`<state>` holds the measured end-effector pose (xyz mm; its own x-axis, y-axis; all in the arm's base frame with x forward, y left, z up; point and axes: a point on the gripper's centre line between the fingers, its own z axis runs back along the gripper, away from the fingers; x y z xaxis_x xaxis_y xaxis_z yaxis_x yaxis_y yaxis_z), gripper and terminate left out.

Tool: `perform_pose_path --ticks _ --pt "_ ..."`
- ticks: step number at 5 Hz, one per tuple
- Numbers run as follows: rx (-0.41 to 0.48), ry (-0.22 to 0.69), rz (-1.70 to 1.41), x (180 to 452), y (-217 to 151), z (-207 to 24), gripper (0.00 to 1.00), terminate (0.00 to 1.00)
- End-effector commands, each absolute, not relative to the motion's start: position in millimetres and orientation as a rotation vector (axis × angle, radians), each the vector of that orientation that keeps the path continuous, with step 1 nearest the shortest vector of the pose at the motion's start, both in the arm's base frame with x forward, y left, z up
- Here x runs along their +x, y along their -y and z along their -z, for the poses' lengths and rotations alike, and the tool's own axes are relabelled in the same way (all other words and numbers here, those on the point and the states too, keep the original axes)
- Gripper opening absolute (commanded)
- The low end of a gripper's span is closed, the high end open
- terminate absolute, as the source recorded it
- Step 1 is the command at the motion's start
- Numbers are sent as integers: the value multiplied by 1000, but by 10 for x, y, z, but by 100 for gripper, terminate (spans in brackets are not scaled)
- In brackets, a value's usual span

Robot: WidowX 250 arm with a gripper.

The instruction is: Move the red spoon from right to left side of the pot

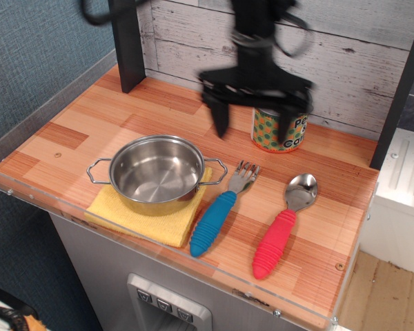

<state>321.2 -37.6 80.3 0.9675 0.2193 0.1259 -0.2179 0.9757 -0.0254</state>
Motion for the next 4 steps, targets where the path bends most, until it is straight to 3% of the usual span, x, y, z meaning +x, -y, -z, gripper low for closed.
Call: perform_pose_path --ticks 1,4 --pt "-28 115 -92 3217 885 -473 100 0" --pt "-22 78 -26 2980 1032 -234 100 0"
